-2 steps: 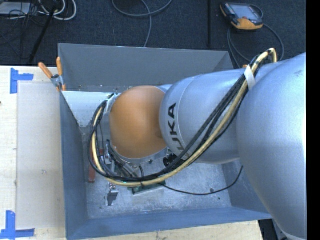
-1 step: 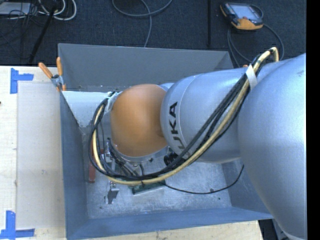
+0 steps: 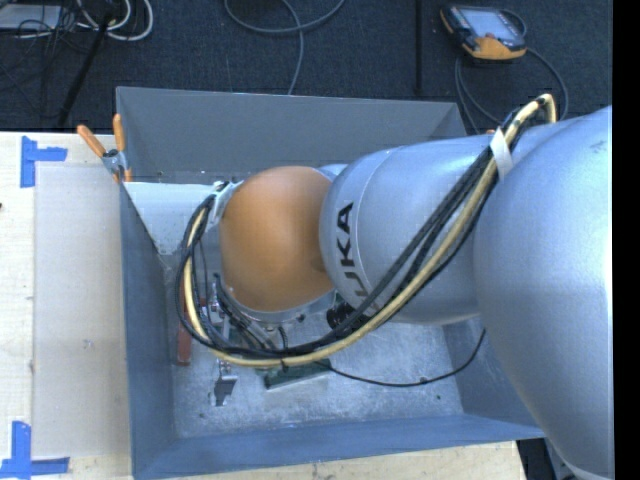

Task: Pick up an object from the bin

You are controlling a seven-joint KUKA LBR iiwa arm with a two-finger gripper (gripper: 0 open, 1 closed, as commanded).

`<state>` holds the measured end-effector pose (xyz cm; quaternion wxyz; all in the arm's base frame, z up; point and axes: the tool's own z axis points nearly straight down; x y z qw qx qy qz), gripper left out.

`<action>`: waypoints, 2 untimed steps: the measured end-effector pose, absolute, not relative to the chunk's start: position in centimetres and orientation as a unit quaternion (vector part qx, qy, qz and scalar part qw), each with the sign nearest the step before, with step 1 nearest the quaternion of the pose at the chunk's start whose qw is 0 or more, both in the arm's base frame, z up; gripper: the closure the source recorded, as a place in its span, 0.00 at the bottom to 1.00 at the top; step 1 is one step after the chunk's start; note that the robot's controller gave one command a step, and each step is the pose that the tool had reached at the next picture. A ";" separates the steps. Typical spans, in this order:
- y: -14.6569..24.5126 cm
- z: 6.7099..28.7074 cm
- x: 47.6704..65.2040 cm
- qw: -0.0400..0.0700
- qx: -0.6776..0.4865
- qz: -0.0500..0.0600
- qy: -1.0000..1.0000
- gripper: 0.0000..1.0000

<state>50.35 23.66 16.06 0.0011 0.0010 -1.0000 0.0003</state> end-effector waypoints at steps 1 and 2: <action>22.5 16.7 51.6 0.006 0.058 0.003 -0.998 0.00; 22.4 18.8 52.4 -0.006 0.038 -0.002 -0.999 0.00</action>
Offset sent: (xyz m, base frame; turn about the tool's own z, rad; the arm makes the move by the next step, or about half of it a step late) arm 0.0319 -0.0189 -0.0367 0.1574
